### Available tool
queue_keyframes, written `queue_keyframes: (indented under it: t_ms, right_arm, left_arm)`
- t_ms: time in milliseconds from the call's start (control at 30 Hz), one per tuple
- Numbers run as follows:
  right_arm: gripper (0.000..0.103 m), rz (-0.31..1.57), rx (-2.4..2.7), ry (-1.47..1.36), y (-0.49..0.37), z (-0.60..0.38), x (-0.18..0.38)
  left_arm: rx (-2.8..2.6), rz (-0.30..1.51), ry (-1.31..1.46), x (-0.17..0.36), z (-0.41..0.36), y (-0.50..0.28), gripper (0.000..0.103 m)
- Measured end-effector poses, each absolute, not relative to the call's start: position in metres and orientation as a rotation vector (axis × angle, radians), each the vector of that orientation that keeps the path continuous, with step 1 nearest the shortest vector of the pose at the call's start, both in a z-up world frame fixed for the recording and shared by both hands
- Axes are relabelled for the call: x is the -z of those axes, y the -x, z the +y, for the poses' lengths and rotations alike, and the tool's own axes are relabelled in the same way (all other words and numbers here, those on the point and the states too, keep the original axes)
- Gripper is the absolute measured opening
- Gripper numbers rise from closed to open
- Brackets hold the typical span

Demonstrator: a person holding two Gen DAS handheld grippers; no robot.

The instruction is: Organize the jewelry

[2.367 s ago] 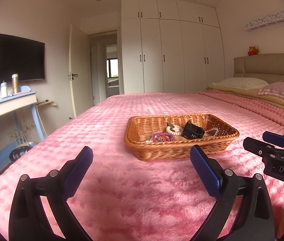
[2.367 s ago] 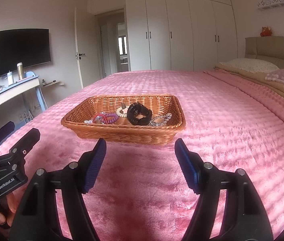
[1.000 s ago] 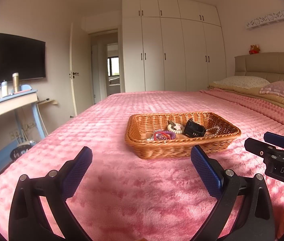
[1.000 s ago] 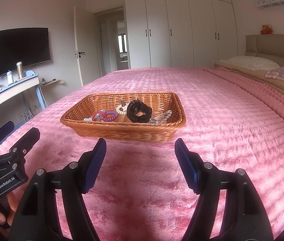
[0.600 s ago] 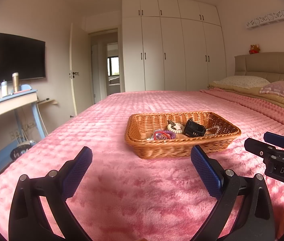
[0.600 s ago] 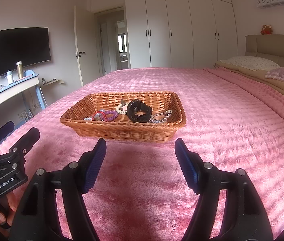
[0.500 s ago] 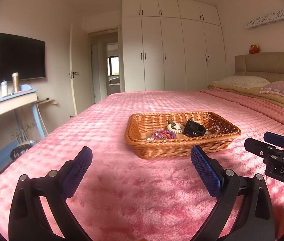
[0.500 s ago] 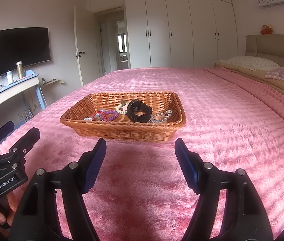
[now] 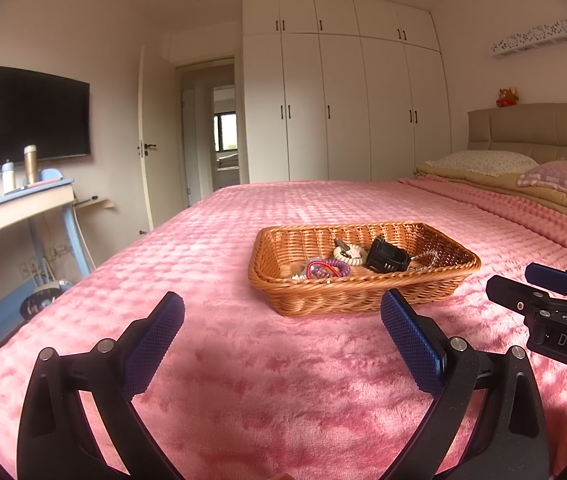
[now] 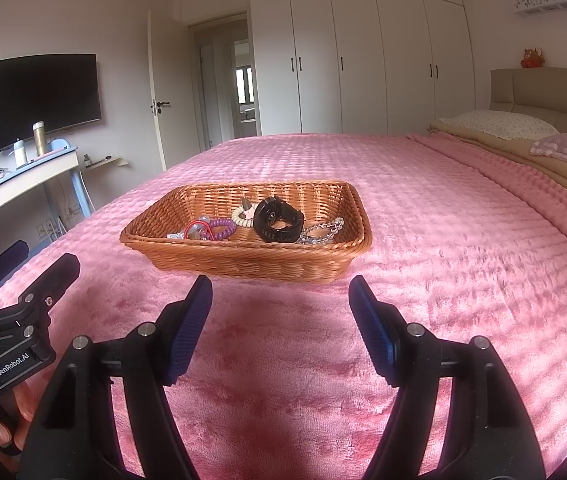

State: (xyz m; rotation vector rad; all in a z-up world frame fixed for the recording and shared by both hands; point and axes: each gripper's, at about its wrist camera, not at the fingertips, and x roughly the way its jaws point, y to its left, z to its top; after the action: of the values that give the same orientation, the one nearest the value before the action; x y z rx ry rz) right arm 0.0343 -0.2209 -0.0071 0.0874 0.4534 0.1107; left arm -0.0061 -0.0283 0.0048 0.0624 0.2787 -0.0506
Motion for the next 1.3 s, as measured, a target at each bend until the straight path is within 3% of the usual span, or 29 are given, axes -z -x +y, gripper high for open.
queue_keyframes:
  t_ms: [167,1300]
  right_arm:
    - [0.071,0.453,-0.11,-0.092,-0.0346,-0.2222,0.0075]
    - [0.071,0.454,-0.112,-0.085,-0.0352,-0.2226,0.0072]
  left_arm:
    - [0.051,0.279,-0.061,-0.0049,-0.0284,0.0057,0.095]
    - [0.05,0.275,-0.061,-0.0044,-0.0275,0.0055,0.095]
